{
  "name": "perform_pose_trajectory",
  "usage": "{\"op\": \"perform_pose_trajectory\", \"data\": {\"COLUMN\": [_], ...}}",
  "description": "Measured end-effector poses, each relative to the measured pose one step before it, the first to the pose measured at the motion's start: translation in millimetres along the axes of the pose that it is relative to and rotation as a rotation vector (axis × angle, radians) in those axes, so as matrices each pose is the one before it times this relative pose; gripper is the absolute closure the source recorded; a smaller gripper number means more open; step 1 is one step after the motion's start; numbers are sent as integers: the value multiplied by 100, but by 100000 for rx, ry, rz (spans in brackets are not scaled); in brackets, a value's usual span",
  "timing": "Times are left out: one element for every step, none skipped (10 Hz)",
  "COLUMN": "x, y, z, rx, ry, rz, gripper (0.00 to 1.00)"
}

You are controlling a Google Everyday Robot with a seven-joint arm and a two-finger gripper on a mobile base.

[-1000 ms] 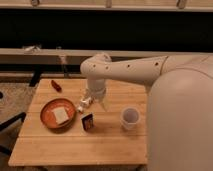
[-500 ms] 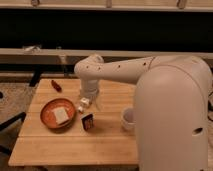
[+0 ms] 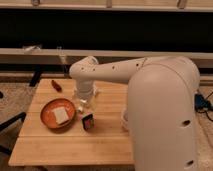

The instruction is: Knock the eraser over

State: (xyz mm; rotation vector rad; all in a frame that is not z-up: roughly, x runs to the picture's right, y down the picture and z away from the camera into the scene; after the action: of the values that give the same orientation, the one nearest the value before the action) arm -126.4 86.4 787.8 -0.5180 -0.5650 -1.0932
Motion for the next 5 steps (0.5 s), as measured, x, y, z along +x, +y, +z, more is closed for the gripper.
{"op": "perform_pose_trajectory", "data": {"x": [-427,-546,-486,-630,-839], "y": [-600,-546,-342,-118,-153], "z": [270,242,221,285,401], "rx": [937,729,647,370,109], "ry": [-783,-966,-970,-1157,-1573], "rz": [-800,-755,-510,-431,-603], "gripper": [20,20,20,20,20]}}
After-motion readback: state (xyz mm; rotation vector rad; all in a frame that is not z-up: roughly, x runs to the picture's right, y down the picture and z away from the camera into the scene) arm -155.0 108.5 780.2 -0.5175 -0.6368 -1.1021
